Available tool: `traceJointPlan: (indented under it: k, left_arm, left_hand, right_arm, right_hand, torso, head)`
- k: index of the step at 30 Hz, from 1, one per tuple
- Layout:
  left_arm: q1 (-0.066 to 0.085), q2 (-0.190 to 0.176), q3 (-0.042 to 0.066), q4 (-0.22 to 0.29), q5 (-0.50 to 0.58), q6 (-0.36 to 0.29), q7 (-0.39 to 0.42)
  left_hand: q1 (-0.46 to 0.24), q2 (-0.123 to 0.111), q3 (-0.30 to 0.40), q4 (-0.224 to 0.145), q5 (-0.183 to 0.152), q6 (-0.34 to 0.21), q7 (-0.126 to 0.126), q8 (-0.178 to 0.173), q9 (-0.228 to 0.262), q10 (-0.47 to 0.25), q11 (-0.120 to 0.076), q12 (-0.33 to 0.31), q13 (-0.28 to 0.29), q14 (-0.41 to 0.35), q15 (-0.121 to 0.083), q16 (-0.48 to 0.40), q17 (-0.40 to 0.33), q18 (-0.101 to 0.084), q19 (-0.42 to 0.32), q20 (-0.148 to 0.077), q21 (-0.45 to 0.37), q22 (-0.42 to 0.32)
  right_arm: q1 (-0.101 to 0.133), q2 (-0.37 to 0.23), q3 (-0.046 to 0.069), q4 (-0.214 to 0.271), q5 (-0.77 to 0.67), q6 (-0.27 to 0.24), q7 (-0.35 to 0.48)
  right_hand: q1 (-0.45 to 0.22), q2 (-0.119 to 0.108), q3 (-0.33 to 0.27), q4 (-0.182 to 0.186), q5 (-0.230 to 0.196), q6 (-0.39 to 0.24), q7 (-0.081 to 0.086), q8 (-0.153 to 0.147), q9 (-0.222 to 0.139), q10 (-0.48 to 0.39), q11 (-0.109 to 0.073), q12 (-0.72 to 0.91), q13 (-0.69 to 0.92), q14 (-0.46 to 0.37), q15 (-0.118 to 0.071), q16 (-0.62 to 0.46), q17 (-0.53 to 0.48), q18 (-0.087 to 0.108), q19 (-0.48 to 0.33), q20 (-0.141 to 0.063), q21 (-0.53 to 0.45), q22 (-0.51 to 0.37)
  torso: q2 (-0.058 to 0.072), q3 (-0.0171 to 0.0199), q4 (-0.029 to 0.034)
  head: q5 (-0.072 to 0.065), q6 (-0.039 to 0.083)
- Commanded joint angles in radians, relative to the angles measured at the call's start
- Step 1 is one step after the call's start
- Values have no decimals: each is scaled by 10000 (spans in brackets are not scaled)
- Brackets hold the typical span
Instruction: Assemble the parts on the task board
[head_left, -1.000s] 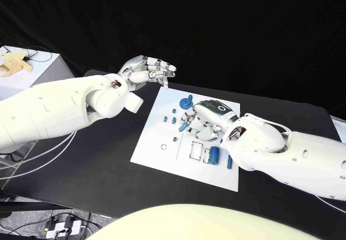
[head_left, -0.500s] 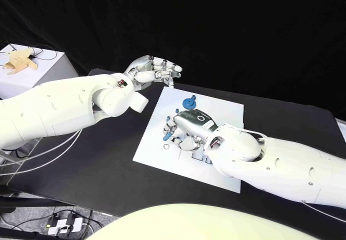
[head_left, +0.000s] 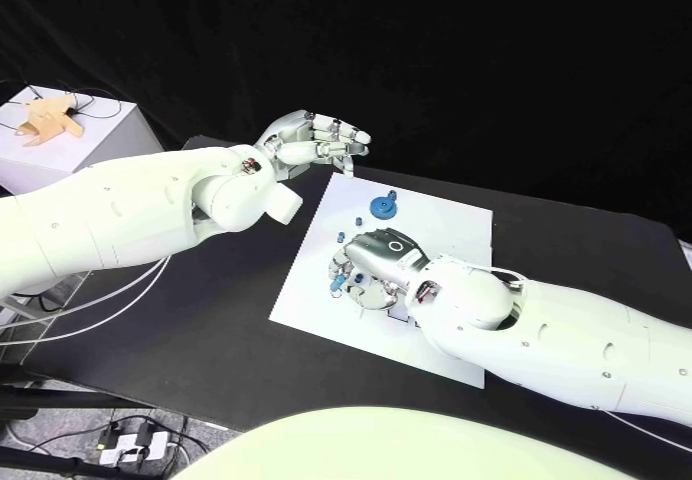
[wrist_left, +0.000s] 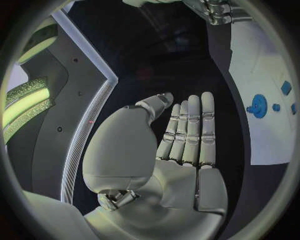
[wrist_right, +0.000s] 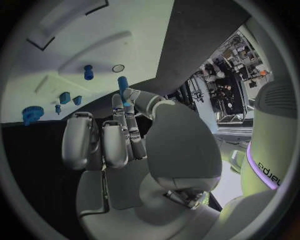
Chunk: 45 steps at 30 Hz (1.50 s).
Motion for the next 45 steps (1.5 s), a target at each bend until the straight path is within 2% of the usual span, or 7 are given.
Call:
traceJointPlan:
  k: [1,20,30,45]
  left_arm:
    - [6,23,6,11,0,139,39]
    - [7,24,6,12,0,136,32]
    - [7,32,5,10,0,141,28]
    - [7,53,5,-3,0,174,-2]
  left_hand:
    - [-56,47,-54,20,18,-102,-1,-6,-9,-76,27,55,-13,2,38,-45,-12,139,0,64,-36,-9]
    - [-56,47,-54,20,18,-102,-1,-6,-9,-76,27,55,-13,2,38,-45,-12,139,0,64,-36,-9]
    - [-56,47,-54,20,18,-102,-1,-6,-9,-76,27,55,-13,2,38,-45,-12,139,0,64,-36,-9]
    - [-57,55,-66,38,20,-111,-1,8,-15,-91,27,78,-13,-2,39,-41,-17,141,13,68,-67,-33]
  right_arm:
    - [-27,33,-9,-41,-372,426,-112]
    - [-86,118,-81,-258,-540,651,-250]
    - [-171,301,-130,-428,-565,617,-270]
    - [-249,442,-156,-459,-574,466,-257]
  right_hand:
    - [84,155,50,18,22,42,61,183,730,368,-325,-32,7,141,-55,6,-15,-100,258,-58,46,4]
    - [68,161,71,0,-5,27,64,195,756,372,-321,-52,9,136,-52,0,-31,-99,252,-55,47,10]
    - [55,169,90,-16,-28,13,66,205,779,378,-319,-67,11,132,-49,-5,-47,-98,246,-53,48,16]
    - [49,176,106,-27,-36,2,67,210,793,379,-317,-78,12,128,-48,-9,-60,-94,240,-52,37,11]
  torso:
    - [-1,3,-7]
    - [-1,2,-14]
    - [2,0,4]
    - [-3,2,-12]
  head:
    - [27,2]
    - [96,2]
    - [107,2]
    - [147,2]
